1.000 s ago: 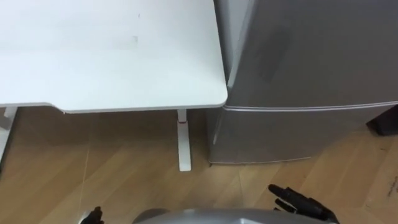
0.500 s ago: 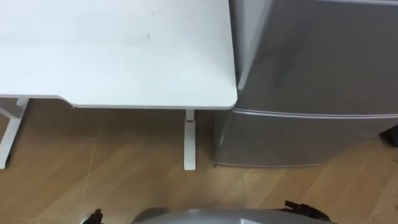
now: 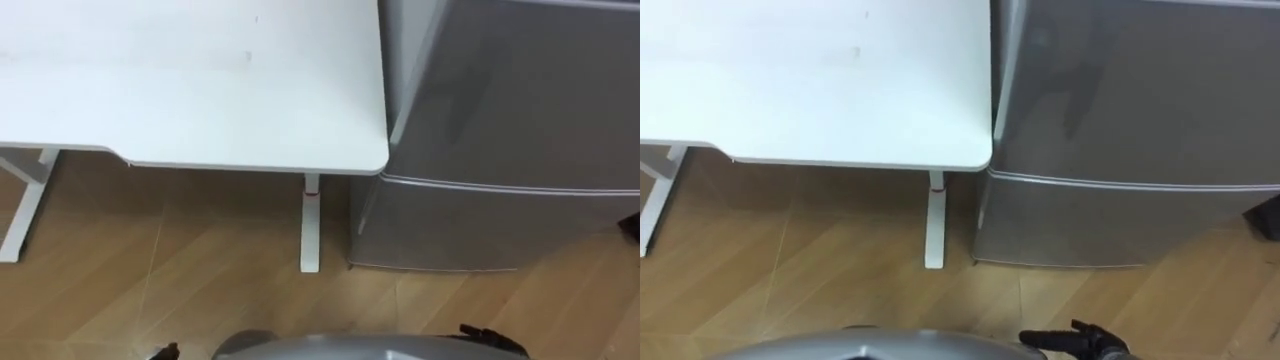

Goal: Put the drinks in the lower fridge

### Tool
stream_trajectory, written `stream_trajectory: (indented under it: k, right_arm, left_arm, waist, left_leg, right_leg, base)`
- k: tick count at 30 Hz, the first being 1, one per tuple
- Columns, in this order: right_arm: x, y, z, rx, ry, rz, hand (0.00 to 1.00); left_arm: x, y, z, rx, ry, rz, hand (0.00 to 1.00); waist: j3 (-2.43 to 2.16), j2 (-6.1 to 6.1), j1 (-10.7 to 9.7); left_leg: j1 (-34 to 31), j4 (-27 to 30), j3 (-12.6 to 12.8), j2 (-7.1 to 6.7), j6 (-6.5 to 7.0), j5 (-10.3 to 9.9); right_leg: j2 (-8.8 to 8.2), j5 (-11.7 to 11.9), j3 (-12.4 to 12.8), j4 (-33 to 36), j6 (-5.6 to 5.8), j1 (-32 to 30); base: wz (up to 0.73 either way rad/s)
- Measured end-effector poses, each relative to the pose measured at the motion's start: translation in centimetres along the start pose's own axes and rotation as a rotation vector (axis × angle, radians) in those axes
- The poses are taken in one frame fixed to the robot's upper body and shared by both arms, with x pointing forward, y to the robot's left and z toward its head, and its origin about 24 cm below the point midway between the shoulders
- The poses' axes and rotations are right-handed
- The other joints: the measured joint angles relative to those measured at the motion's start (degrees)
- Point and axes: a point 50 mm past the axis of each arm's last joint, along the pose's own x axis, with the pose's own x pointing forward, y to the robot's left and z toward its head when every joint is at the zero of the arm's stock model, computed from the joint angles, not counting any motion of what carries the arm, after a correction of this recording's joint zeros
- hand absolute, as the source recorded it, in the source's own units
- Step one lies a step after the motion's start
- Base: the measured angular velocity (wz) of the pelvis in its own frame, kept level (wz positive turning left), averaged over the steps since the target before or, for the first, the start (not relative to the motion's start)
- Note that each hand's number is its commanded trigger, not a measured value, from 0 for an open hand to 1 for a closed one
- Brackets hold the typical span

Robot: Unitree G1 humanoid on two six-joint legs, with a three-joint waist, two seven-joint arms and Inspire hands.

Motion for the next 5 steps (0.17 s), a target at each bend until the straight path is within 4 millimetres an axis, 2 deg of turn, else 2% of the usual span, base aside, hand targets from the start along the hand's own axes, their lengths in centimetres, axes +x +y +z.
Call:
stream_trajectory:
  k: [5]
  right_arm:
    - [-0.01, -0.15, -0.3, 0.03, 0.013, -0.026, 0.0]
  left_arm:
    - [-0.04, -0.67, 0.08, 0.02, 0.018, -0.013, 0.0]
  waist:
    - [-0.02, 0.73, -0.1]
  left_leg:
    - [0.1, 0.1, 0.0, 0.0, 0.01, 0.0]
  right_leg:
    - [0.0, 0.0, 0.2, 0.0, 0.0, 0.0]
  base:
    - [0.0]
